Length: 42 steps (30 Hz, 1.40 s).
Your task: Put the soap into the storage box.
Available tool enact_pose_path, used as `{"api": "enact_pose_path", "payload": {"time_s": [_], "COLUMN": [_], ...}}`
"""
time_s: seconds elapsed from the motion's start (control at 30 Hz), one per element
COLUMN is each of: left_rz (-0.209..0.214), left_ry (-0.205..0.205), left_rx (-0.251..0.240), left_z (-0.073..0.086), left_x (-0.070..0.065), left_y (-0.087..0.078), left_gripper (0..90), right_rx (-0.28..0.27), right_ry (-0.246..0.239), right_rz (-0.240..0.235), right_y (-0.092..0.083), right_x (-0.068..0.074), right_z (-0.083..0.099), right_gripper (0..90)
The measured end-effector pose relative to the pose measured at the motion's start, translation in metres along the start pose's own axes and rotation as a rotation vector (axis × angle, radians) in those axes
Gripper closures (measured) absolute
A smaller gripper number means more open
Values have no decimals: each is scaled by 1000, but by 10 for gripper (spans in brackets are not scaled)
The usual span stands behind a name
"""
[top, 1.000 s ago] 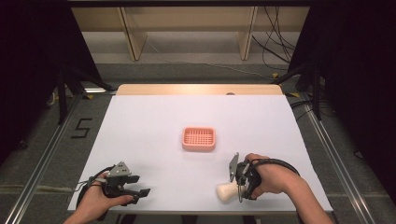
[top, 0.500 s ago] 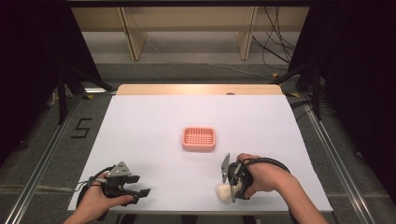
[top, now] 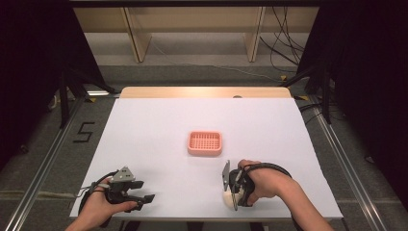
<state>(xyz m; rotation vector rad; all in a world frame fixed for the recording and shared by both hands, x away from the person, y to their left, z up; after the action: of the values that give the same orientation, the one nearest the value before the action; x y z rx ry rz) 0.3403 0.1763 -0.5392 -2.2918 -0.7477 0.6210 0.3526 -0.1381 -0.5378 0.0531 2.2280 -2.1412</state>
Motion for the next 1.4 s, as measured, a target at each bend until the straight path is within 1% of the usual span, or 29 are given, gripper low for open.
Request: {"api": "enact_pose_path", "payload": {"time_s": [0.07, 0.1, 0.13, 0.17, 0.2, 0.3, 0.33, 0.37, 0.4, 0.43, 0.47, 0.5, 0.57, 0.6, 0.63, 0.67, 0.7, 0.77, 0.8, 0.83, 0.93, 1.07, 1.1, 1.17, 1.23, 1.27, 1.3, 1.33, 1.4], "left_rz": [-10, -10, -10, -11, -10, -7, -2, -2, -3, -2, -2, -3, -3, -3, -2, -2, -3, -2, -4, -3, -2, -3, -3, -3, -2, -3, -2, -3, -2], "left_ry": [5, 9, 8, 7, 10, 7, 1, 1, 3, 3, 2, 3, 2, 2, 2, 2, 2, 1, 8, 10, 2, 1, 1, 1, 0, 0, -1, -3, 0], "left_rx": [7, 11, 10, 9, 12, 9, 4, 4, 11, 10, 6, 4, 5, 5, 4, 4, 5, 4, 10, 13, 4, 3, 3, 2, 1, 1, 0, 0, 0], "left_z": [1, 1, 1, 1, 1, 1, 1, 1, 1, 1, 1, 1, 1, 1, 1, 1, 1, 1, 1, 1, 1, 1, 1, 0, 0, 0, 0, 0, 0], "left_x": [2, 2, 2, 2, 2, 1, 0, 0, 1, 0, 0, 0, 0, 0, 0, 0, 0, 0, 1, 1, 1, 1, 1, 1, 1, 1, 1, 1, 1], "left_y": [0, 0, 0, 0, -1, 0, 0, 0, 0, 0, 0, 1, 1, 1, 1, 1, 0, 1, 0, 0, 0, 0, 0, 0, 0, 0, 0, 0, 0], "left_gripper": [305, 305, 305, 305, 305, 305, 305, 305, 305, 305, 305, 305, 304, 305, 305, 305, 305, 305, 305, 305, 305, 305, 305, 305, 305, 305, 305, 305, 305], "right_rx": [-4, -11, -14, -3, -3, -4, -12, -5, -1, -1, -21, -19, 4, 4, -7, -7, 1, -2, -2, -12, -17, -11, -14, -18, -21, -11, -5, -15, -18], "right_ry": [-16, -44, -57, -23, -18, -18, -29, -49, -31, -31, -96, -106, -21, -21, -66, -66, -16, -30, -3, -30, -34, 15, 17, -12, -16, 19, 36, 1, -12], "right_rz": [-6, -17, -6, -8, -22, -22, -29, -12, -17, -17, -21, -22, -30, -30, -23, -23, -36, -29, -45, -38, -32, -35, -32, -30, -29, -43, -41, -36, -30], "right_y": [1, 2, 3, 2, 3, 3, 4, 4, 4, 4, 7, 7, 6, 6, 8, 8, 7, 6, 7, 8, 8, 6, 6, 7, 7, 6, 5, 6, 5], "right_x": [0, -1, -2, 0, 2, 2, 2, 0, 2, 2, -2, -3, 3, 3, -2, -2, 2, 0, 2, -1, -3, 0, -1, -3, -4, -1, 0, -4, -6], "right_z": [-1, -2, -3, -2, -2, -2, -3, -2, -3, -3, -5, -4, -3, -3, -4, -4, -5, -5, -5, -5, -6, -6, -6, -6, -6, -5, -5, -6, -6], "right_gripper": [358, 361, 369, 377, 386, 405, 413, 415, 421, 421, 431, 435, 450, 450, 465, 465, 488, 497, 499, 500, 502, 504, 504, 505, 505, 505, 505, 505, 505]}}
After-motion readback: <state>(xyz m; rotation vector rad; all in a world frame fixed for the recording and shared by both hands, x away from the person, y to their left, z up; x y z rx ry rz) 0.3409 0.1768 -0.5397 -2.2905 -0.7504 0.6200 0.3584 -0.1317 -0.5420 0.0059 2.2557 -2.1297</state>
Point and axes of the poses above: each handheld gripper's, and its own axes: y roughly forward along the jaws, z roughly out of its underside, x roughly to its left, the point moved 9 cm from there along y, roughly forward along the jaws, and after that the axes turned 4 degrees about z, right-handed, at the moved point
